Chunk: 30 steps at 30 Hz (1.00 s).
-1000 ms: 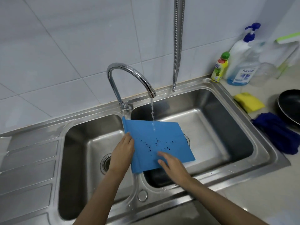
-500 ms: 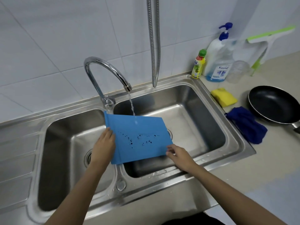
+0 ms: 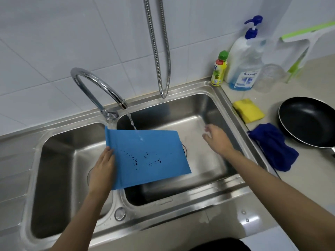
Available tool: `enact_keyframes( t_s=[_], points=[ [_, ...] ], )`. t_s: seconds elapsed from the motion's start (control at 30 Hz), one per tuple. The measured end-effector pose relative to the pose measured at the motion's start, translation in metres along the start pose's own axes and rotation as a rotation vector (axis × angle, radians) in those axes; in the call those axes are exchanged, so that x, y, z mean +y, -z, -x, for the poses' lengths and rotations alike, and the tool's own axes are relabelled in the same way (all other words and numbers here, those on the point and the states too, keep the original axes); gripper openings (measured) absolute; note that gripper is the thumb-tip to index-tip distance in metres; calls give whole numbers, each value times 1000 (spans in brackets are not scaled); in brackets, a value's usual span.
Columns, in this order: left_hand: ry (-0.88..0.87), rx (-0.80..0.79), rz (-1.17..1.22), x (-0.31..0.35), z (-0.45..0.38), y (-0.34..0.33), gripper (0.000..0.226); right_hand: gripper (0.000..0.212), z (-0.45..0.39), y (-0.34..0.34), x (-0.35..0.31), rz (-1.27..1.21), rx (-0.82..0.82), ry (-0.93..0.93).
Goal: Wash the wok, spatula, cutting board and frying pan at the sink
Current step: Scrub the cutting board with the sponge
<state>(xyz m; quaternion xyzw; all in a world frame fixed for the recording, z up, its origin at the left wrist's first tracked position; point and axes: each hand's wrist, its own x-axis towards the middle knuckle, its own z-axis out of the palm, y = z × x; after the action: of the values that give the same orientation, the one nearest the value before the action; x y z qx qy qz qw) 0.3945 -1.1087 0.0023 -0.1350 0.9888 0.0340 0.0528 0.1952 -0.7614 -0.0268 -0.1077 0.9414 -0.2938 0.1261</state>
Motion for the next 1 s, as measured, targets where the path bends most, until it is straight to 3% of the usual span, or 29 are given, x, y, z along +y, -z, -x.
enact_keyframes(
  t_s=[0.1,0.17,0.3,0.43,0.6,0.7,0.8,0.93,1.0],
  points=[
    [41,-24,-6,2,-1,-1,41,36,-36,38,25,258,269,-5],
    [36,-34,-27,3,-3,-2,40,43,-59,61,48,383,370,-128],
    [-73,-42,-135,-5,-7,-2,34,56,-82,87,82,356,196,-438],
    [-174,-51,-214,-10,-10,6,30,51,-90,89,80,409,253,-383],
    [-285,-82,-294,-13,-13,19,28,55,-79,59,26,190,317,-157],
    [-352,-57,-286,-17,-8,25,25,52,-35,17,-22,-198,170,-37],
    [-468,-50,-283,-22,-9,30,33,39,23,-49,-59,-463,-42,-88],
    [-614,-66,-220,-36,-14,32,36,52,81,-134,-97,-455,-284,-176],
    [-657,-71,-176,-44,-18,31,34,55,99,-159,-115,-417,-275,-170]
  ],
)
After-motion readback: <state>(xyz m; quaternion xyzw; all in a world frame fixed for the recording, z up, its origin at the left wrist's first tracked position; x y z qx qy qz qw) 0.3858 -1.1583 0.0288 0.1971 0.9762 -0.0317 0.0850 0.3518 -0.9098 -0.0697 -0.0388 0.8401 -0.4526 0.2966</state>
